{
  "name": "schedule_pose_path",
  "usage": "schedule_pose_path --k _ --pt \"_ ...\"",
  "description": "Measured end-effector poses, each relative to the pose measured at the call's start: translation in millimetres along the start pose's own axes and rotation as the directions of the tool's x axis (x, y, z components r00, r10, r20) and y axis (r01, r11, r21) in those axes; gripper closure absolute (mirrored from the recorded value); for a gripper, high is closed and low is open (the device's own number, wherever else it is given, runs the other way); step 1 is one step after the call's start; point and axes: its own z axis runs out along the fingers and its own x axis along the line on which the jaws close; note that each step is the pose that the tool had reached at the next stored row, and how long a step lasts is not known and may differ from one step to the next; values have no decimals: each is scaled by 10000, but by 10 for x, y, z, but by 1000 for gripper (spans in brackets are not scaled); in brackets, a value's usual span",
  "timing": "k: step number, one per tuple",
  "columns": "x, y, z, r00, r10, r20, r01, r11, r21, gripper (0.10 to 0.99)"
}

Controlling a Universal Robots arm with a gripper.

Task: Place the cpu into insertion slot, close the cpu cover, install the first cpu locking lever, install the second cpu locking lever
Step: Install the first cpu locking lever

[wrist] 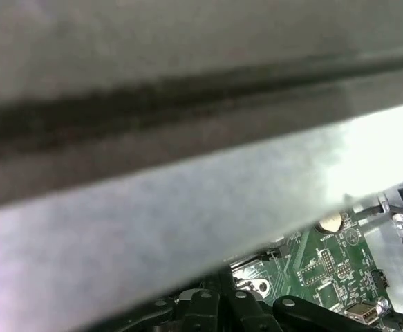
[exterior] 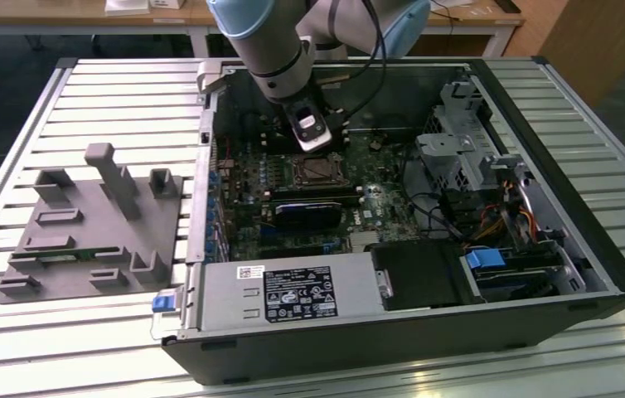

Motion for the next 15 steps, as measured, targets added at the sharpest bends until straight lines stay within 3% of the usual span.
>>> schedule_pose_path --k 15 --pt "-18 3 8 10000 0 1 0 10000 -2 984"
